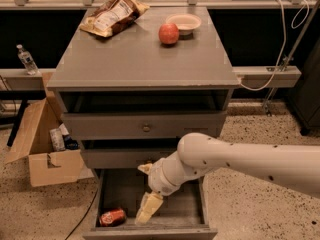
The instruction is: Pick coke can from bottom drawer and place on counter
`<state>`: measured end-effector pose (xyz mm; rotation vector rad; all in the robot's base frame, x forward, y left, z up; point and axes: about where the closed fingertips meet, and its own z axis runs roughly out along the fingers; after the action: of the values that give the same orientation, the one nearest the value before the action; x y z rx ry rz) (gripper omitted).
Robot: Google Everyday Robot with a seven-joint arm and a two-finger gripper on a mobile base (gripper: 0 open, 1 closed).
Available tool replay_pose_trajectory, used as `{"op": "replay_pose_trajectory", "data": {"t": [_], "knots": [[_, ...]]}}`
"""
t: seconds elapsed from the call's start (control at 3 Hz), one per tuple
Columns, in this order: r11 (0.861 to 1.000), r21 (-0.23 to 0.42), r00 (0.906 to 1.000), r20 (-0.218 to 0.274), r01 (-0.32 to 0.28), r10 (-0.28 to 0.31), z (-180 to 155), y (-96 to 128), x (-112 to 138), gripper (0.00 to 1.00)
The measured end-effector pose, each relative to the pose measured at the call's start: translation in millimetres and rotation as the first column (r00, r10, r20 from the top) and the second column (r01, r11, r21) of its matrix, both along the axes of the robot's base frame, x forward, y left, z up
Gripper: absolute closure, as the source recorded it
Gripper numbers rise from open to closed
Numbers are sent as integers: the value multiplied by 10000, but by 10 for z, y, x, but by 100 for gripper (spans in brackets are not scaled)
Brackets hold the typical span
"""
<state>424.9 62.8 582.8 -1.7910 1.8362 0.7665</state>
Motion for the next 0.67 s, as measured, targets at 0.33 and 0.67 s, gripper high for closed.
{"op": "replay_pose_trajectory", "data": {"t": [0.33, 0.67], "knots": [[9977, 574, 9980, -488, -373, 401, -660, 564, 17, 0], [9977, 574, 9980, -486, -373, 401, -662, 564, 18, 0]]}}
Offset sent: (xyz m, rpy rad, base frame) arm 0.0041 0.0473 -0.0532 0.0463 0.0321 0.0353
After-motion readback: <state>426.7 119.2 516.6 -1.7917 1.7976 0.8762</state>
